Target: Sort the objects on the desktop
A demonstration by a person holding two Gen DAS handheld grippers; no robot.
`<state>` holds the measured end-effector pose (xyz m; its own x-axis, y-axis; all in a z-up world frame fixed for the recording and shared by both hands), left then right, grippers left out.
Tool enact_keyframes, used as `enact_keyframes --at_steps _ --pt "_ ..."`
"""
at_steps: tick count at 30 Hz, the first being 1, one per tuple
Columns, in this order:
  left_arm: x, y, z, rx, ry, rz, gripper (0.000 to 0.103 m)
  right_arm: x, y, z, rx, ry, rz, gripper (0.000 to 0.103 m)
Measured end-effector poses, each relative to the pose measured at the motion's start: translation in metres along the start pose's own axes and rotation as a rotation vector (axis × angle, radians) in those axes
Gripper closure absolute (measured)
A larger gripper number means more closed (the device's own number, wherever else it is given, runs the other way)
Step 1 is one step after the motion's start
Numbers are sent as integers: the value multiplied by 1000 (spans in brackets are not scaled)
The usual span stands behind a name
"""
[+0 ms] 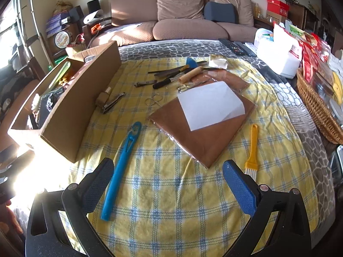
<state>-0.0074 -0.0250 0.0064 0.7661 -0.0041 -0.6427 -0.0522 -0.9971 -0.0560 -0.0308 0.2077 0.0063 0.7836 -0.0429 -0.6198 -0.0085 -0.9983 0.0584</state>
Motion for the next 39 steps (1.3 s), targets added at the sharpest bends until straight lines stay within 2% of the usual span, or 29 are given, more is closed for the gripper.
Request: enact_keyframes --at_steps 12,25,39 --pt "20 -10 42 -25 38 31 0 24 -16 36 60 32 1 1" --pt "33 -3 75 -63 99 7 0 32 -18 57 67 51 -7 0" --pt "33 -2 80 -75 105 -12 0 34 -17 57 77 53 -11 0"
Point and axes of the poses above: each gripper's, at about its wrist camera, not at the fingertips, and z roughly the way its jaws point, y to its left, x to its underside, the point moved 8 cm from there along z, roughly the way its jaws point, and after that the axes turned 1 degree about y, right-handed, at the moved point
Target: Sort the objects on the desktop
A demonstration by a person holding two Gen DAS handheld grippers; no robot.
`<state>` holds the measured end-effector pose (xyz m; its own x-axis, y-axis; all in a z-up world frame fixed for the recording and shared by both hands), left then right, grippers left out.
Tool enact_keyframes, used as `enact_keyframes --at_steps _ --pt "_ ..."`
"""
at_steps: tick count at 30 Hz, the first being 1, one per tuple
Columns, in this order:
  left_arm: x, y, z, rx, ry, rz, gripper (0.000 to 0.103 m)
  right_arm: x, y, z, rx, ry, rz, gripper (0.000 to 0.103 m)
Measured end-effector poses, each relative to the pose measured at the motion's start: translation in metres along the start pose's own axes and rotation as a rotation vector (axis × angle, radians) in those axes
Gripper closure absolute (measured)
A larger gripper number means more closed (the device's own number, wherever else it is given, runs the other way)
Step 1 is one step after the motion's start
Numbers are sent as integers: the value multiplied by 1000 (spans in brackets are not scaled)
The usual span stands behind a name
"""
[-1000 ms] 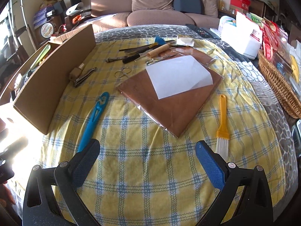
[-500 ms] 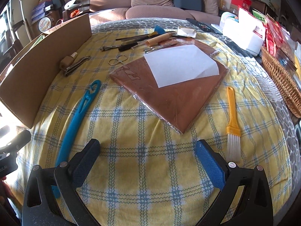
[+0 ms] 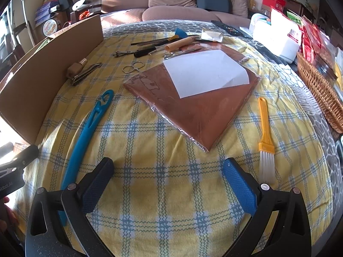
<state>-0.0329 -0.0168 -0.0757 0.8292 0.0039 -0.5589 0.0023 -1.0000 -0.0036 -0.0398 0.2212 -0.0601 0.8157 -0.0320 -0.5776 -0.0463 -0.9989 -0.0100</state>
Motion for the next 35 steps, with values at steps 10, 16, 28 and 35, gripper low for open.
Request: enact_keyframes --at_steps 10,16,28,35 --pt "0 -1 0 2 1 -1 0 -1 -1 1 16 1 -1 0" --pt "0 -1 0 2 1 -1 0 -1 -1 1 10 -2 8 0" --pt "0 -3 0 5 1 -3 0 -2 -1 2 10 -2 7 0" --pt "-1 -2 0 4 1 -3 0 -1 -1 2 10 -2 7 0"
Point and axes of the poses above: each gripper's, at about its wrist camera, not at the fingertips, and z roughly the way its jaws point, y to its left, x to its underside, the point moved 8 cm from there along z, roughly the way its jaws point, and after that the axes turned 1 degree about y, right-handed, at the moved point
